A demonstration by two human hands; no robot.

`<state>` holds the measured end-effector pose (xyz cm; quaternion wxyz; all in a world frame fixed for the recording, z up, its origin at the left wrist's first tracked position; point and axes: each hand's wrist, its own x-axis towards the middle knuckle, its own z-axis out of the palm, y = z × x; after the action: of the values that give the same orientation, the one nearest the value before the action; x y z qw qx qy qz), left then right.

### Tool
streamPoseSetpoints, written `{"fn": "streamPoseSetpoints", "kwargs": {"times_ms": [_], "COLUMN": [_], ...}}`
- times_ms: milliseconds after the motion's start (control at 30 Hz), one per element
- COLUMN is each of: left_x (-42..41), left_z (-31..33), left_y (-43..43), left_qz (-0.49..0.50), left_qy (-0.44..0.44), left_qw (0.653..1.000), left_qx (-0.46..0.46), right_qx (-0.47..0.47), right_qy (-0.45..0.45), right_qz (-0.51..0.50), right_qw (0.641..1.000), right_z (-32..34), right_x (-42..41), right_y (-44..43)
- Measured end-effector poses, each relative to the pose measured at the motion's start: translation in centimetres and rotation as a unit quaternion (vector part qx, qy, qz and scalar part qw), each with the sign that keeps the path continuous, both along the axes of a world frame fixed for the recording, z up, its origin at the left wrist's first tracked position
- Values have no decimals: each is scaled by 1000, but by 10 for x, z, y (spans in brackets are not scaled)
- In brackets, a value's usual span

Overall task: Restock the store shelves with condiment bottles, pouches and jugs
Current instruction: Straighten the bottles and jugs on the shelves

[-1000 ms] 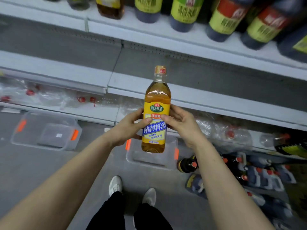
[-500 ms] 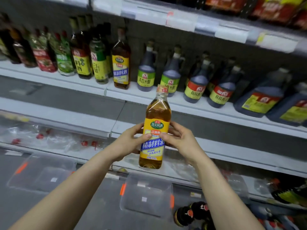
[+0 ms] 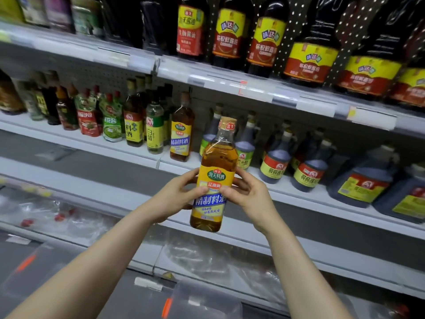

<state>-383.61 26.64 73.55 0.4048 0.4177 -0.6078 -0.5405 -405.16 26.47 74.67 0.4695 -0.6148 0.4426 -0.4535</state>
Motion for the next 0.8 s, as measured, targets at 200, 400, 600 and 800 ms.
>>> {"fn": "streamPoseSetpoints", "kwargs": {"times_ms": [200,400,600,800], "left_x": [39,93,125,138], "left_z": [1,4,-1,-16], "left_y": [-46,-119,-187,-227], "left_qz": [-15,-19,-5,-22], "left_qy": [14,-15,-78,-118], "left_qw": [1000,999,994,986], "left_qx": [-3,-29,-82,-112], "right_qx": [-19,-38,-43,-29], "right_qy": [10,34,53,49], "right_qz": [-1,-26,-67,-105], "right_qw": [1000,998,995,993], "right_z": [4,0,0,-13], "right_x": [39,93,128,146], "right_y": [-44,-108,-159,-183]}}
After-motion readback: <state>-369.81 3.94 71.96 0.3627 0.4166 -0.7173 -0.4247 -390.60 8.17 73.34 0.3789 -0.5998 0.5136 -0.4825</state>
